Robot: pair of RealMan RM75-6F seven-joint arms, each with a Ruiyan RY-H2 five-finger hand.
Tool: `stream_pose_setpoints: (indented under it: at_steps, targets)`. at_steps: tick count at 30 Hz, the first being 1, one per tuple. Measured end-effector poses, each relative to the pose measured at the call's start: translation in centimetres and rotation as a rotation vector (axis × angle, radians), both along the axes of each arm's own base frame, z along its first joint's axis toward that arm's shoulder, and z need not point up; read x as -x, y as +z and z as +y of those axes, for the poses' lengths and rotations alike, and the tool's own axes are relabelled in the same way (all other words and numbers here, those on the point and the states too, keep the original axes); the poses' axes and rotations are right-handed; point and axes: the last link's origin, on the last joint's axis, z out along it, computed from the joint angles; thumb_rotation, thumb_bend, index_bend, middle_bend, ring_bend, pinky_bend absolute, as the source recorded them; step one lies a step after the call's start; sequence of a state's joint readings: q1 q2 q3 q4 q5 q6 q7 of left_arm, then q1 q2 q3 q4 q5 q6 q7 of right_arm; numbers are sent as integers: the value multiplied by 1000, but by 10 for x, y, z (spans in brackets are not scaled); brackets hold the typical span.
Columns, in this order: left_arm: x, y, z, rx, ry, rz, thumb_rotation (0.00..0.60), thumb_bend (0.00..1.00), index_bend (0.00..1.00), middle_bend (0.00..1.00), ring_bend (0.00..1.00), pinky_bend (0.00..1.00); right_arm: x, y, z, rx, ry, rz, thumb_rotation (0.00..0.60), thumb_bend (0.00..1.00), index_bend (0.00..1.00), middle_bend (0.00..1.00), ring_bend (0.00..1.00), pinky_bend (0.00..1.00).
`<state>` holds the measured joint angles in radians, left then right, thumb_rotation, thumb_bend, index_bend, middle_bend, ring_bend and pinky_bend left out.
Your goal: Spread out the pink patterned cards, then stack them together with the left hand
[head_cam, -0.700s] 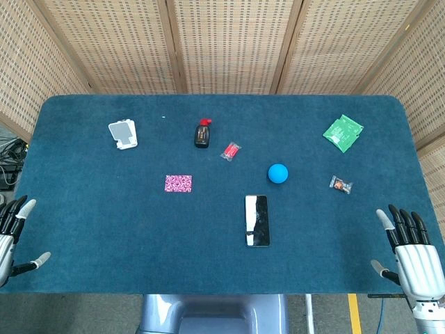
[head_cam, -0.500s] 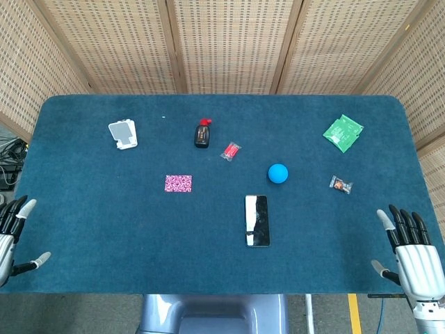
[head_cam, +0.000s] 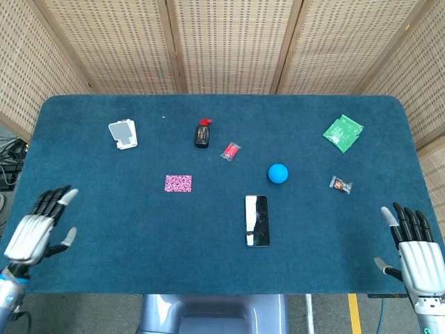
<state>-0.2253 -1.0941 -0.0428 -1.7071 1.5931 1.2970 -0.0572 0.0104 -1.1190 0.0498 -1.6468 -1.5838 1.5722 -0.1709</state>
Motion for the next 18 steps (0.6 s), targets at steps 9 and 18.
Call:
stream_pose_setpoints:
  at_steps: [9, 18]
  targets:
    - [-55, -52, 71, 217, -93, 53, 600, 1000, 0, 0, 0, 0, 5, 3, -8, 17, -41, 4, 600, 0, 0, 0, 0, 0]
    - [-97, -110, 130, 370, -25, 114, 600, 1000, 0, 0, 0, 0, 8, 6, -10, 34, -57, 6, 600, 0, 0, 0, 0, 0]
